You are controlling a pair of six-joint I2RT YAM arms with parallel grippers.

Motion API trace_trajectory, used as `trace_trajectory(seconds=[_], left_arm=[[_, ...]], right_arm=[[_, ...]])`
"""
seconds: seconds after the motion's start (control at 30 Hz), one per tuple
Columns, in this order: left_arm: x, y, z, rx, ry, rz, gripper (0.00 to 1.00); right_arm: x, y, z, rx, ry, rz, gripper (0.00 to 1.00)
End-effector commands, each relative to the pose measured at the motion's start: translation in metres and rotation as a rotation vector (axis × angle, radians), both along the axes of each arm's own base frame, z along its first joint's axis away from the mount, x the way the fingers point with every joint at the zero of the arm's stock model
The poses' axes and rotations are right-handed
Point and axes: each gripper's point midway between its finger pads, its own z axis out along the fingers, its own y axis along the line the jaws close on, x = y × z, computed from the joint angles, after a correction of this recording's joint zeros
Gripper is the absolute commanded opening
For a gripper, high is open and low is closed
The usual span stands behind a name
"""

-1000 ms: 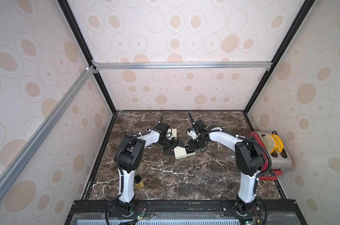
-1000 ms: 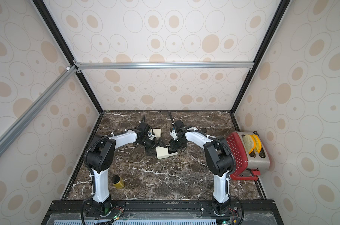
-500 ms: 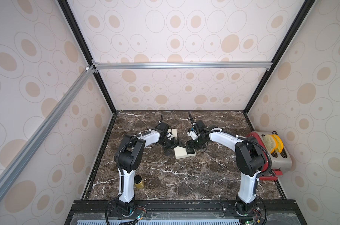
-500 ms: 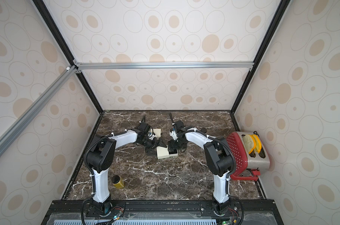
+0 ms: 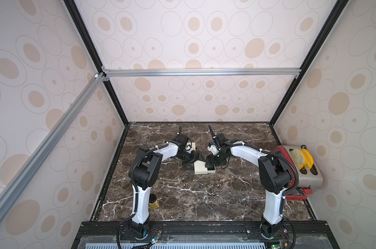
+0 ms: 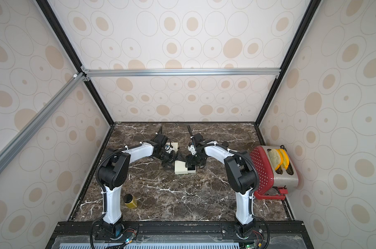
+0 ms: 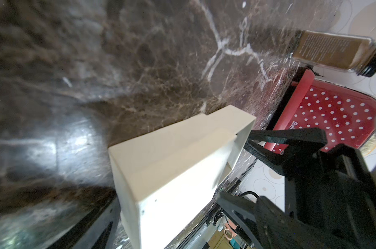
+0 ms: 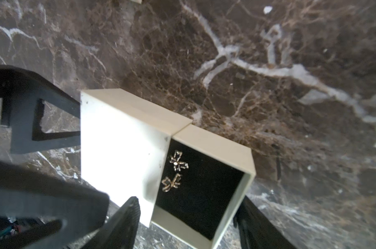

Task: Place the earrings into the drawer-style jewelry box
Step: Close the drawer of the jewelry box, then reset both arms

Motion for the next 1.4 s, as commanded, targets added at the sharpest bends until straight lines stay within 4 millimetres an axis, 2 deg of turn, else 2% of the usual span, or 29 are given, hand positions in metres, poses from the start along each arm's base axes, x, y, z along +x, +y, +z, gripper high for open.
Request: trace_trajectory(seconds=[0.0,0.1,0.2,0.33,0.43,0.6,0.63,0.67,0.73,0.8,0.83,0.9,0.97,1.0,1.03,1.07,1.1,1.17,1.2,1.3,1.37], left_arm=[[0.000,-0.010,-0.006,0.019,0.010,-0.011,0.99],[0.000,-0.011,-0.007,0.021,0.010,-0.014,0.99],[0.001,-0.012,-0.008,0.023,0.012,-0.019,0.99],[0.002,-0.013,-0.009,0.023,0.011,-0.020,0.99],[0.001,-0.013,-0.010,0.025,0.015,-0.021,0.99],[0.000,-0.010,-0.010,0.040,0.012,-0.031,0.99],[-0.001,-0.006,-0.008,0.055,0.004,-0.035,0.99],[0.000,0.000,-0.006,0.080,-0.014,-0.038,0.99],[0.004,0.018,0.000,0.157,-0.075,-0.034,0.99],[0.003,0.047,0.010,0.270,-0.136,-0.027,0.99],[0.006,0.065,0.018,0.358,-0.198,-0.019,0.99],[0.015,0.098,0.037,0.524,-0.338,0.014,0.99],[0.027,0.135,0.059,0.688,-0.507,0.109,0.99],[0.037,0.148,0.074,0.739,-0.623,0.162,0.99],[0.043,0.170,0.085,0.836,-0.737,0.215,0.99],[0.045,0.193,0.096,0.937,-0.841,0.268,0.99],[0.044,0.210,0.106,1.024,-0.918,0.304,0.99],[0.037,0.241,0.111,1.153,-1.003,0.327,0.98],[0.036,0.249,0.111,1.178,-1.032,0.311,0.98],[0.033,0.274,0.098,1.192,-1.057,0.299,0.98],[0.036,0.275,0.096,1.120,-1.077,0.272,0.97]], right_arm=[[-0.005,0.012,-0.004,0.002,0.021,0.025,0.55],[-0.004,0.017,-0.007,0.019,0.026,0.025,0.36],[-0.002,0.021,-0.008,0.038,0.025,0.021,0.29],[-0.002,0.028,-0.010,0.071,0.031,0.025,0.27],[-0.003,0.032,-0.014,0.093,0.042,0.028,0.11],[-0.004,0.030,-0.013,0.086,0.032,0.034,0.13],[-0.003,0.026,-0.009,0.077,0.019,0.037,0.19],[-0.002,0.023,-0.005,0.069,0.006,0.042,0.28],[0.003,0.017,0.012,0.075,-0.046,0.050,0.55],[0.011,0.010,0.030,0.074,-0.132,0.065,0.76],[0.018,0.003,0.038,0.061,-0.196,0.064,0.97],[0.036,-0.011,0.052,0.054,-0.342,0.044,0.99],[0.055,-0.030,0.071,0.122,-0.496,0.002,0.99],[0.063,-0.038,0.081,0.157,-0.585,-0.003,0.99],[0.071,-0.050,0.092,0.169,-0.705,-0.018,0.99],[0.079,-0.063,0.102,0.142,-0.855,-0.021,0.99],[0.082,-0.076,0.105,0.076,-0.966,-0.020,0.99],[0.084,-0.094,0.110,-0.066,-1.157,0.069,0.99],[0.085,-0.102,0.107,-0.129,-1.177,0.095,0.99],[0.093,-0.134,0.082,-0.238,-1.053,0.083,0.99],[0.095,-0.140,0.081,-0.250,-1.055,0.077,0.99]])
